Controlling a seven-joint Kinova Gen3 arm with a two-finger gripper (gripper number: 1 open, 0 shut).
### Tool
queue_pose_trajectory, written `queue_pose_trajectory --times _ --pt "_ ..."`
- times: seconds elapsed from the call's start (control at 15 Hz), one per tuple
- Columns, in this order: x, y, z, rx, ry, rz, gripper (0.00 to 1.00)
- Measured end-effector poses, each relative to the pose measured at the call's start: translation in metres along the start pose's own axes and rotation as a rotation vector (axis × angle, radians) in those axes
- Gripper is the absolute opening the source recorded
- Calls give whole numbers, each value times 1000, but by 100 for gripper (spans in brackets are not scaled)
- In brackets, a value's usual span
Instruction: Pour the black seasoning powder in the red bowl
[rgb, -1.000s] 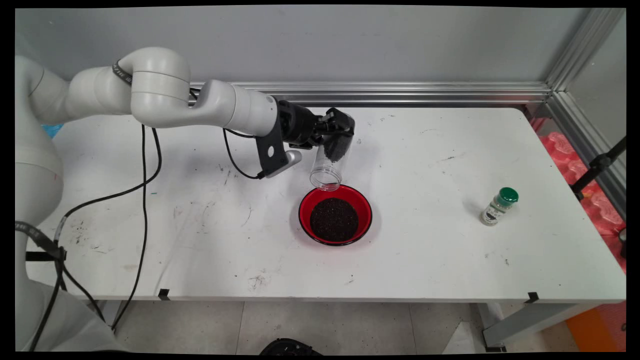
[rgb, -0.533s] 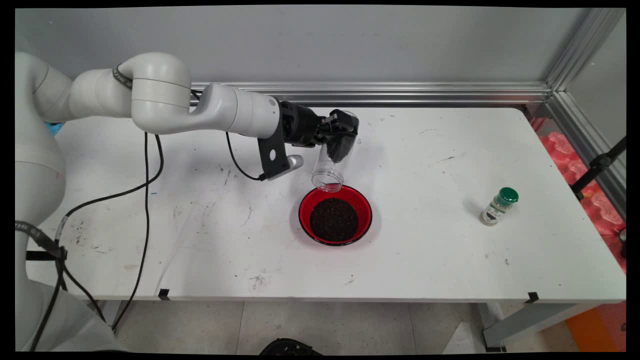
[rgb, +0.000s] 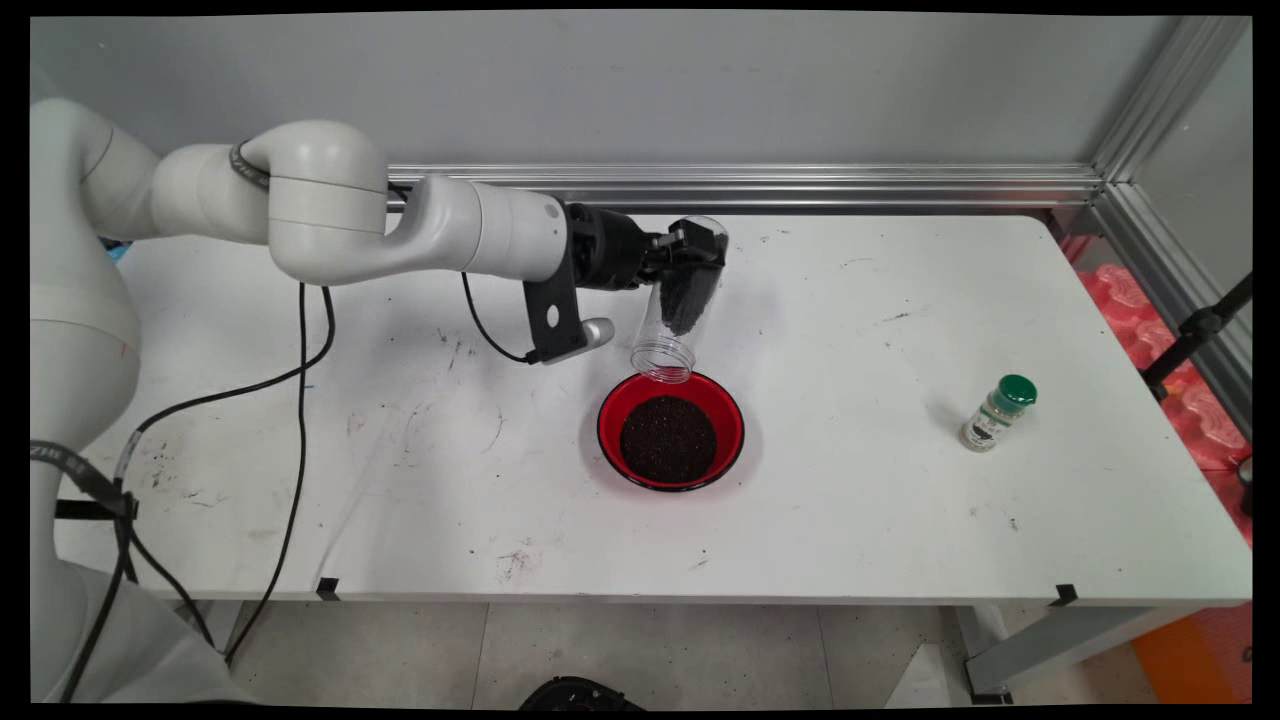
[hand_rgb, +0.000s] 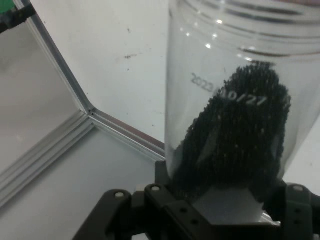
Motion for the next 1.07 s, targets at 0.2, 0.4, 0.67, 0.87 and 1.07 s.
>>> queue_pose_trajectory --times 0.2,0.4,0.67,0.87,1.07 --pt "2 -2 1 6 -18 20 0" --pt "4 -4 1 12 -35 40 0" --pt "6 -6 1 19 -55 63 0" --pt "8 -7 0 24 -64 78 0" --pt "10 -7 -2 29 -69 91 0"
